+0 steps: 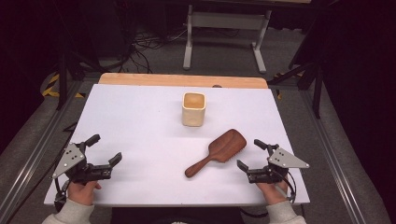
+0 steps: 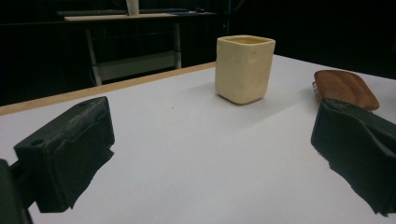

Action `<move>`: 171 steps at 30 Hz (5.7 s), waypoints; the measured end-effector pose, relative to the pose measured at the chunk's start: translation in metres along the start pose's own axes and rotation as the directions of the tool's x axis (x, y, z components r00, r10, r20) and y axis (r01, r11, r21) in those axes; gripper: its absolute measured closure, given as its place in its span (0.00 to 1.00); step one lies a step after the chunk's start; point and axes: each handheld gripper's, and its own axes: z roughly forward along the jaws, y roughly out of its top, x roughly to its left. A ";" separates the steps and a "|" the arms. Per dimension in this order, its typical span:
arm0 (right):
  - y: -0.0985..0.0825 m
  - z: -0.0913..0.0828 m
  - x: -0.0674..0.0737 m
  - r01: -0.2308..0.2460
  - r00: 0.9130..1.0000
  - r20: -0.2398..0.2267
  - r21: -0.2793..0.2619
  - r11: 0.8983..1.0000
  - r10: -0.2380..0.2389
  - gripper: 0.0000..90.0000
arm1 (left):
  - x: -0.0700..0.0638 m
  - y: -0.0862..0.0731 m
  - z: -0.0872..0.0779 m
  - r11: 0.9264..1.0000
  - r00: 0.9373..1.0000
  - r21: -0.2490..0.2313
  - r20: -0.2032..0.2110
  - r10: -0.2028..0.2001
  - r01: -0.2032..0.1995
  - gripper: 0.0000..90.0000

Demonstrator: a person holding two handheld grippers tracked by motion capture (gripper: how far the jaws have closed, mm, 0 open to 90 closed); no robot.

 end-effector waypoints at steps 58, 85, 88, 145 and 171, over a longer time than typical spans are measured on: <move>0.039 0.069 0.026 0.021 0.985 -0.175 0.120 0.992 0.000 0.14 | 0.002 0.000 0.000 1.000 1.000 0.013 -0.007 0.014 -0.014 0.00; 0.066 0.111 0.045 0.108 0.965 -0.263 0.312 0.944 -0.023 1.00 | 0.002 0.001 -0.001 1.000 1.000 0.006 -0.008 0.015 -0.015 0.00; 0.069 0.117 0.047 0.139 0.962 -0.269 0.360 0.922 -0.040 1.00 | 0.002 0.001 -0.001 1.000 1.000 0.003 -0.008 0.015 -0.015 0.00; 0.055 0.155 0.062 0.348 0.922 -0.385 0.765 0.542 -0.049 1.00 | 0.003 0.000 0.000 0.999 0.999 0.019 -0.012 0.031 -0.030 0.00; 0.039 0.113 0.042 0.291 0.945 -0.326 0.813 0.505 -0.020 1.00 | 0.001 0.001 0.005 0.999 1.000 0.020 0.000 0.031 -0.031 0.00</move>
